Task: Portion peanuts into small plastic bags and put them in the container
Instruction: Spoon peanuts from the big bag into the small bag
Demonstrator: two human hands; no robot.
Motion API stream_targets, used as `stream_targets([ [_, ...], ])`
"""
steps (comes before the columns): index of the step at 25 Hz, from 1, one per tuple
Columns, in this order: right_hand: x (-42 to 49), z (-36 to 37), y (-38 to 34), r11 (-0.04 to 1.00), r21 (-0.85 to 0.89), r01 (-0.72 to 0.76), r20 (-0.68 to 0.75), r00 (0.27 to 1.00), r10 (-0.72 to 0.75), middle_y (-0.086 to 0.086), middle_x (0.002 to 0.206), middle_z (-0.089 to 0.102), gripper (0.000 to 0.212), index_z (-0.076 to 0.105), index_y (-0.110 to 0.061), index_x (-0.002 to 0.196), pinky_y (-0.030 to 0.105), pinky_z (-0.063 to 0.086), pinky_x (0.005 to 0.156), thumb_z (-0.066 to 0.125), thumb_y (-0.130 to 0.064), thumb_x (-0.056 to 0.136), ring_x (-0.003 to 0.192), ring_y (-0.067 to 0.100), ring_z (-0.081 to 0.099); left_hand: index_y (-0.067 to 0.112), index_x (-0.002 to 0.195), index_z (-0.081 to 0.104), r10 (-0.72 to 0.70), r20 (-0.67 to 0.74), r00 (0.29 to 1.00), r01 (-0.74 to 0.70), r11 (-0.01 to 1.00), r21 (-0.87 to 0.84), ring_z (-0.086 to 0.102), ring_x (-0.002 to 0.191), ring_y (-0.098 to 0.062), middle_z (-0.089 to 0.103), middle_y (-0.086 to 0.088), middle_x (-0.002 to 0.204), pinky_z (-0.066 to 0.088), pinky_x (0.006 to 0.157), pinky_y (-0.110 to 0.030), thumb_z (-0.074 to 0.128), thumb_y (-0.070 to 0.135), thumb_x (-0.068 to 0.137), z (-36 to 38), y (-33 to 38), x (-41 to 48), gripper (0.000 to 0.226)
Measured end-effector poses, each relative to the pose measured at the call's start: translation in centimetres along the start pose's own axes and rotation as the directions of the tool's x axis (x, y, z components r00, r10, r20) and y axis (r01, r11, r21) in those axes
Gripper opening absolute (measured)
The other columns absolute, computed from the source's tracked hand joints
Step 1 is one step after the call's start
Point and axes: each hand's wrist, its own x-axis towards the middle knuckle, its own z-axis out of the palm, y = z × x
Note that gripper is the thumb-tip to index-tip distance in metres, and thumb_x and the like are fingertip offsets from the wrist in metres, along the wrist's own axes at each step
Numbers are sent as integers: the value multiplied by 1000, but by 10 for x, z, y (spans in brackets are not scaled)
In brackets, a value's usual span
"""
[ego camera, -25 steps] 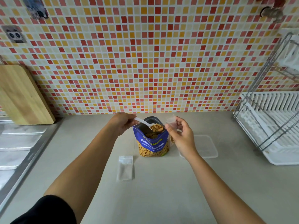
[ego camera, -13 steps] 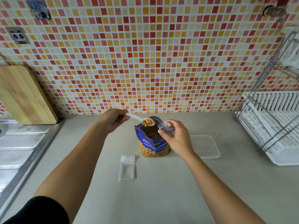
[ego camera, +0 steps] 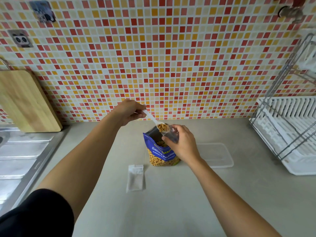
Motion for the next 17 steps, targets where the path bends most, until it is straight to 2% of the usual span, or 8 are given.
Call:
stream_targets([
  [2,0,0,-1,1000,27,-5,-8,1000,5,0,109,59,47,57,-16,117,30,49,78,71,-39,78,95,13,54,4,94,62,38,8,999,-39,993,108,67,73,-17,70,-11,92,57,73,-23,61,10,89,9,11,0,8],
  [3,0,1,-1,999,45,-7,-16,1000,8,0,109,59,47,57,-16,116,28,49,77,71,-39,78,94,12,55,4,92,62,64,22,998,-67,984,166,69,73,-17,71,-11,92,57,74,-24,61,10,89,14,17,-2,7],
  [6,1,2,-1,994,102,-39,-45,998,44,1,110,60,47,58,-16,116,23,48,74,71,-41,77,90,11,57,-2,92,65,185,64,981,-196,907,373,66,57,-12,70,-12,76,56,57,-19,63,11,87,29,32,-11,14],
  [7,1,2,-1,992,118,-51,-51,997,57,1,111,60,49,57,-16,117,22,48,74,71,-41,77,90,11,57,-3,90,66,232,83,969,-244,866,436,66,56,-13,70,-13,75,57,57,-20,63,12,87,34,35,-14,15],
  [10,2,2,-2,988,145,-61,-63,995,71,-1,113,58,52,55,-17,120,13,46,71,70,-42,78,91,9,57,3,91,64,353,138,925,-368,751,549,70,66,-19,71,-12,79,59,70,-27,64,15,87,45,46,-30,13],
  [12,2,1,-2,987,146,-65,-63,995,75,-1,113,59,52,55,-17,121,12,45,71,70,-42,78,91,8,57,5,93,63,423,130,897,-419,716,559,71,69,-18,70,-9,79,59,69,-26,64,16,87,42,55,-38,13],
  [14,0,0,0,984,163,-75,-77,993,89,-1,113,59,52,55,-17,121,15,45,73,70,-42,78,93,10,58,7,93,62,448,45,893,-412,771,486,69,68,-15,69,-7,79,58,65,-23,62,17,88,27,61,-38,11],
  [17,-2,-5,4,968,228,-101,-118,984,130,0,109,62,50,56,-17,117,12,44,71,72,-41,76,91,11,60,7,98,62,379,-58,924,-331,865,377,65,72,-15,68,-7,85,51,60,-20,60,22,90,5,47,-24,17],
])
